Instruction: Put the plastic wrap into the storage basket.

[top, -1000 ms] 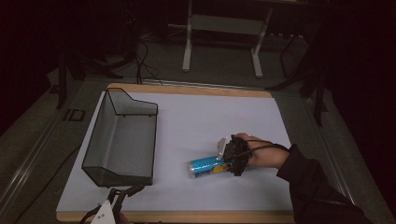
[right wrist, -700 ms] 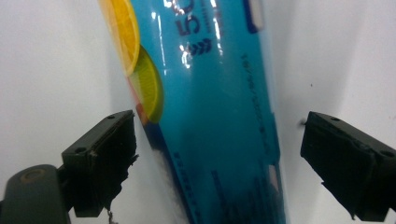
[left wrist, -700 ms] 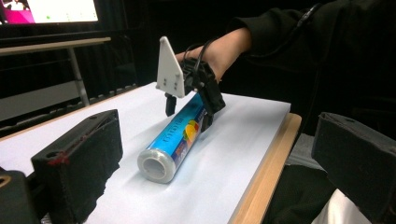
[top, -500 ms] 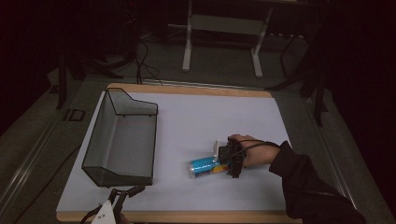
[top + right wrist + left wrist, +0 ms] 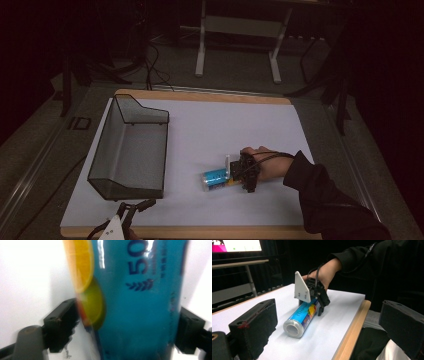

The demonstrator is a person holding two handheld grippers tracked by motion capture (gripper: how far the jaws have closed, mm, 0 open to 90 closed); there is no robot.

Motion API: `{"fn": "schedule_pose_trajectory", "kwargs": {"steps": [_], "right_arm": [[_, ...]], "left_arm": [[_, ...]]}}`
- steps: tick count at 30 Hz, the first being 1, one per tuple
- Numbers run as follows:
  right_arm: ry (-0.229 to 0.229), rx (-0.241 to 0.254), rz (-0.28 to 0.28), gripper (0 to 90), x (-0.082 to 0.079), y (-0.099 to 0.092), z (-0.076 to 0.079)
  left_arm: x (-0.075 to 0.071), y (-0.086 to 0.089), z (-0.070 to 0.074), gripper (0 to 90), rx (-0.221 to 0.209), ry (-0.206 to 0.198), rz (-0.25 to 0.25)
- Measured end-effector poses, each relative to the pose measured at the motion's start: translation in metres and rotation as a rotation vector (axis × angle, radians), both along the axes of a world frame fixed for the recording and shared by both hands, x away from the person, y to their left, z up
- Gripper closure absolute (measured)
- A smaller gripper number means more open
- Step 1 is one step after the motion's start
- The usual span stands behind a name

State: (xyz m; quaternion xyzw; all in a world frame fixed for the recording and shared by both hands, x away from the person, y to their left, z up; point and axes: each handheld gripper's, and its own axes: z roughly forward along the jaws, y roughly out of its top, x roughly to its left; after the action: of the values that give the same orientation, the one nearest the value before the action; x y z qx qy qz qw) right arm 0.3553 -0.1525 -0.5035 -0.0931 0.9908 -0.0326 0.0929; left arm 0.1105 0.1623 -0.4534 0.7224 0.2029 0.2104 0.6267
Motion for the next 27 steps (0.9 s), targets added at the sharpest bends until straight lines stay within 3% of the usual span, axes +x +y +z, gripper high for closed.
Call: {"fn": "schedule_pose_trajectory", "kwargs": {"steps": [4, 5, 12, 16, 20, 27], "right_arm": [[-0.021, 0.003, 0.003, 24.2, -0.004, -0.001, 0.001], [-0.031, 0.006, 0.0, 28.8, -0.005, -0.001, 0.002], [-0.068, -0.006, 0.019, 30.0, -0.009, 0.0, 0.005], [-0.075, 0.012, -0.024, 30.5, -0.007, -0.003, 0.009], [-0.084, 0.059, -0.072, 30.7, -0.004, -0.005, 0.018], [-0.057, 0.16, -0.156, 31.2, 0.005, -0.008, 0.041]], "left_arm": [[0.001, 0.0, 0.0, 2.6, 0.003, 0.002, 0.0], [0.0, -0.001, 0.0, 2.6, 0.005, 0.003, -0.001], [0.0, 0.0, 0.0, 2.6, 0.007, 0.0, 0.004], [0.0, 0.0, 0.0, 2.6, 0.006, 0.0, -0.001], [0.0, -0.001, 0.0, 2.6, 0.007, -0.001, -0.003], [0.0, -0.001, 0.0, 2.6, 0.008, -0.002, -0.004]]}}
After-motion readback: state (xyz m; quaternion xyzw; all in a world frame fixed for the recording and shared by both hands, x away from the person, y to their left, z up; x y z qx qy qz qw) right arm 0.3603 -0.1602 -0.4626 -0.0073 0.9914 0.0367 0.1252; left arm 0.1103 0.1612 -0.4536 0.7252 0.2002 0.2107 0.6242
